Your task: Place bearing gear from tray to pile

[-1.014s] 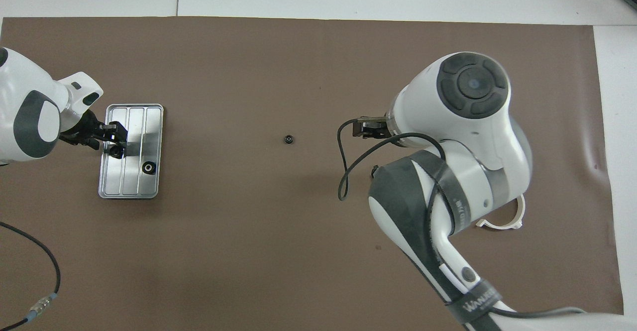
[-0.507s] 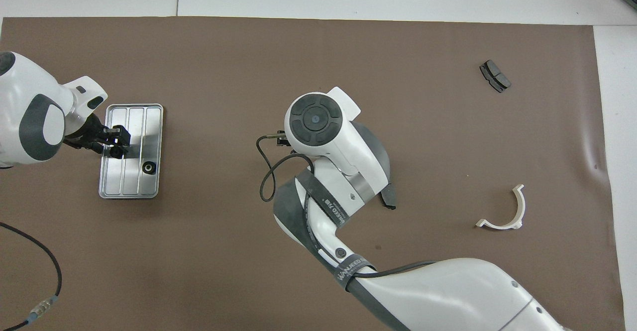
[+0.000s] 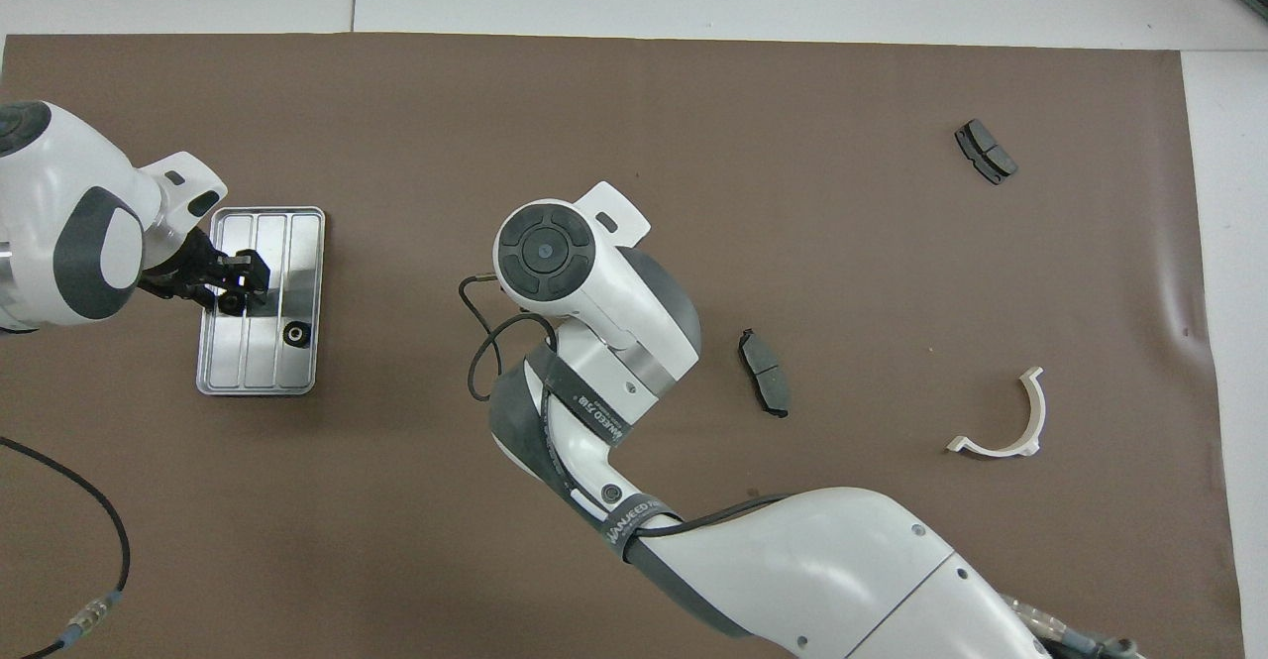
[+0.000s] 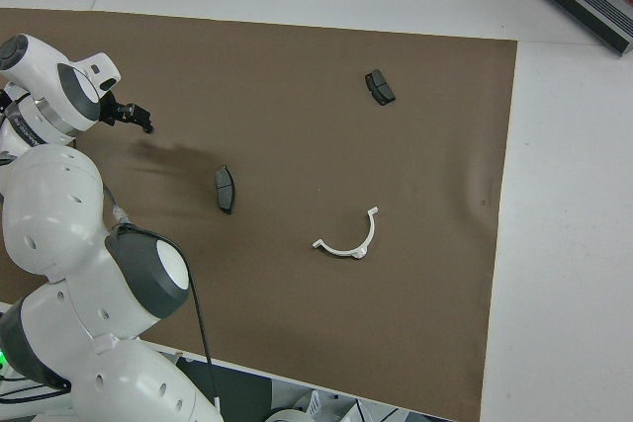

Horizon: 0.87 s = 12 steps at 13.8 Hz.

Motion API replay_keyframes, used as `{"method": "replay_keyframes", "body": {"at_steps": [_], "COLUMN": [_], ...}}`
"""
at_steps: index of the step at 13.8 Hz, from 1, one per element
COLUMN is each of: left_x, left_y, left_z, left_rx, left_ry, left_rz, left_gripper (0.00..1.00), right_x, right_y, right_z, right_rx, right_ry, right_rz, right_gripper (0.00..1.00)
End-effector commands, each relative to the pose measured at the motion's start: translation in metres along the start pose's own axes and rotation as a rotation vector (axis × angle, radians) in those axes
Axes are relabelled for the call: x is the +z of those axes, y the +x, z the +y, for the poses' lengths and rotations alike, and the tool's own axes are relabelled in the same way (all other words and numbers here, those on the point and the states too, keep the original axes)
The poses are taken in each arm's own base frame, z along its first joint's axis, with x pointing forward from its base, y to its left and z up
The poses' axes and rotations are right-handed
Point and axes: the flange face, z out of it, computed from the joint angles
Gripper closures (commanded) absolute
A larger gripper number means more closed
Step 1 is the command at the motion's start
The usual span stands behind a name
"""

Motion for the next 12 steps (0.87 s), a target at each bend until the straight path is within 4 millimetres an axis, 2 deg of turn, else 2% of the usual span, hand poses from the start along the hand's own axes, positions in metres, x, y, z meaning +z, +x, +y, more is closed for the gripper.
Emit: {"method": "replay_keyframes", "body": {"at_steps": [1, 3, 4, 6, 12], "left_x": [0.001, 0.001, 0.002, 0.003, 0.003], "left_y": [-0.011, -0.011, -0.01, -0.01, -0.01], "left_z": [0.001, -0.005, -0.005, -0.006, -0.005], "left_rx": [-0.015, -0.016, -0.014, -0.016, -0.016], "left_ry": [0.005, 0.004, 0.004, 0.004, 0.004], "left_rz": [-0.013, -0.013, -0.013, -0.012, -0.01], "left_gripper": [0.35, 0.35, 0.37, 0.42, 0.64], "right_x": [0.008, 0.019, 0.026, 0.037, 0.046], "right_y": [0.012, 0.018, 0.016, 0.014, 0.005], "right_z": [0.005, 0.013, 0.01, 0.006, -0.002], "right_rx": [0.01, 0.014, 0.009, 0.004, -0.019], "right_ry": [-0.001, -0.011, -0.009, 0.001, -0.013], "right_rz": [0.032, 0.03, 0.031, 0.037, 0.037], "right_gripper": [0.02, 0.05, 0.11, 0.16, 0.35]}}
